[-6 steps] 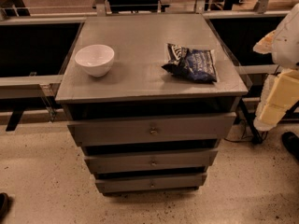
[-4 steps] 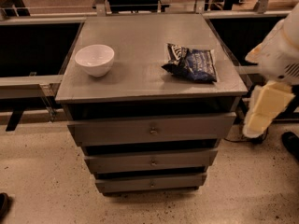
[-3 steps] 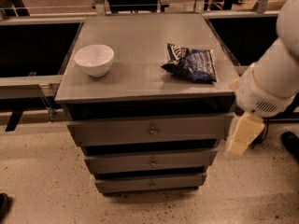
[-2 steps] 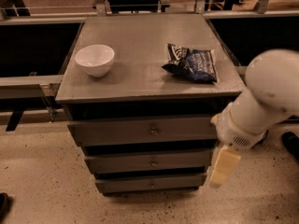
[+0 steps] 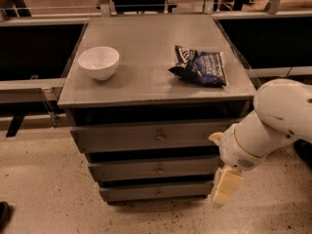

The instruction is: Open middle drawer

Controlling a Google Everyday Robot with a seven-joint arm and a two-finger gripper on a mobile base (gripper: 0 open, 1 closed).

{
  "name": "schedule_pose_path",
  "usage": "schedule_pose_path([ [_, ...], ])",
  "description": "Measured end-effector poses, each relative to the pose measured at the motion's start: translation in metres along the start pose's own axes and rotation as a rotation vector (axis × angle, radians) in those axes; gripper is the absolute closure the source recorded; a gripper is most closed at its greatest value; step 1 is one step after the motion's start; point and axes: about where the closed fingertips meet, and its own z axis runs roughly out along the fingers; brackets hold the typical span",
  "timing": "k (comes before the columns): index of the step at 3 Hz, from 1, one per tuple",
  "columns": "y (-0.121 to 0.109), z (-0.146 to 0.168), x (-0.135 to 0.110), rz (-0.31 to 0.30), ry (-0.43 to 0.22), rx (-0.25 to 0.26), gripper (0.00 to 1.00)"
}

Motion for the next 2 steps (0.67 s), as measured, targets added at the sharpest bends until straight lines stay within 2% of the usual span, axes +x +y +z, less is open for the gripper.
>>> schedule_pose_path([
  [1, -0.005, 0.018, 0.005, 0.028, 0.01, -0.026, 0.0],
  [2, 0.007, 0.062, 0.011, 0.029, -0.018, -0.061, 0.0],
])
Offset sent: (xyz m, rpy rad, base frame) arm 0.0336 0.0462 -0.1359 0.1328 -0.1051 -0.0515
